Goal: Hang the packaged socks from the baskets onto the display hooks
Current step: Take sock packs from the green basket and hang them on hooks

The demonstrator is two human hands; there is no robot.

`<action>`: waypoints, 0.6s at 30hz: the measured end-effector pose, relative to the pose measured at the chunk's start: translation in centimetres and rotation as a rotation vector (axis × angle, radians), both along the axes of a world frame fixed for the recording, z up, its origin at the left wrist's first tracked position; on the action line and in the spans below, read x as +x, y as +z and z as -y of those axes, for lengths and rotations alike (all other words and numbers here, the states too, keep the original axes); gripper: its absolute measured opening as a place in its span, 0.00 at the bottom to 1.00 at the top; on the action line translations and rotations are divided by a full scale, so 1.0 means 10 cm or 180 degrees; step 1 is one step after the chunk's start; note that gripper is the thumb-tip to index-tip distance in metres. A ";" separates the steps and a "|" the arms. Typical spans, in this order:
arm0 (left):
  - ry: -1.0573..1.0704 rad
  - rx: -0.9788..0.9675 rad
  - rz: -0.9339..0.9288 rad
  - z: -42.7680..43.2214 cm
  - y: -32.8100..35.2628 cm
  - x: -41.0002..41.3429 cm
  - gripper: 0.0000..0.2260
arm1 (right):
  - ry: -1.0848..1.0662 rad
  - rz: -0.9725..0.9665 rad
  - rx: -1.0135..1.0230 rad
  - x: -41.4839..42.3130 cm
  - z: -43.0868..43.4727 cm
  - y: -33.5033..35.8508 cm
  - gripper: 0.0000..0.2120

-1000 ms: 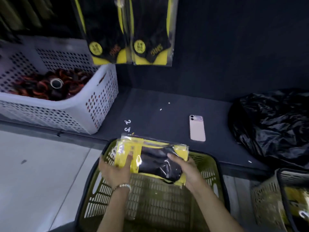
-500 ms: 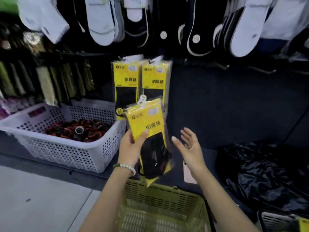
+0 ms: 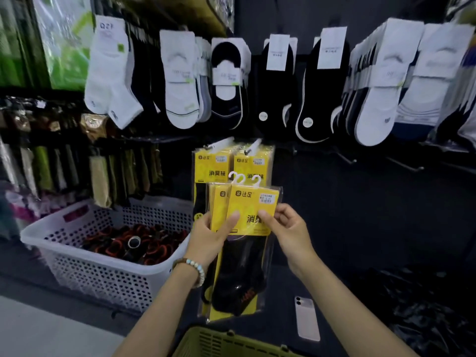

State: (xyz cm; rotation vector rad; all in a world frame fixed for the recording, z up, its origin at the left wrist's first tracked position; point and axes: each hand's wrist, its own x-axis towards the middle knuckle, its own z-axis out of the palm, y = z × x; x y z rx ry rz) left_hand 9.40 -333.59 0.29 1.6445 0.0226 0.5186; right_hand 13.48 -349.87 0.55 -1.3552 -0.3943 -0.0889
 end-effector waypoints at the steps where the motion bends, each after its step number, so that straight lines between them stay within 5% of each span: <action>1: 0.0053 0.0076 0.0031 -0.06 0.01 0.02 0.23 | 0.0060 -0.0073 0.0030 0.04 -0.03 0.00 0.11; 9: 0.1004 0.0278 0.0054 -0.72 0.15 0.22 0.22 | -0.0449 -0.0497 0.0158 0.52 -0.16 0.06 0.03; 18: 0.1258 0.0219 0.0257 -1.11 0.35 0.49 0.23 | -0.0994 0.0065 -0.0294 1.27 -0.48 0.33 0.03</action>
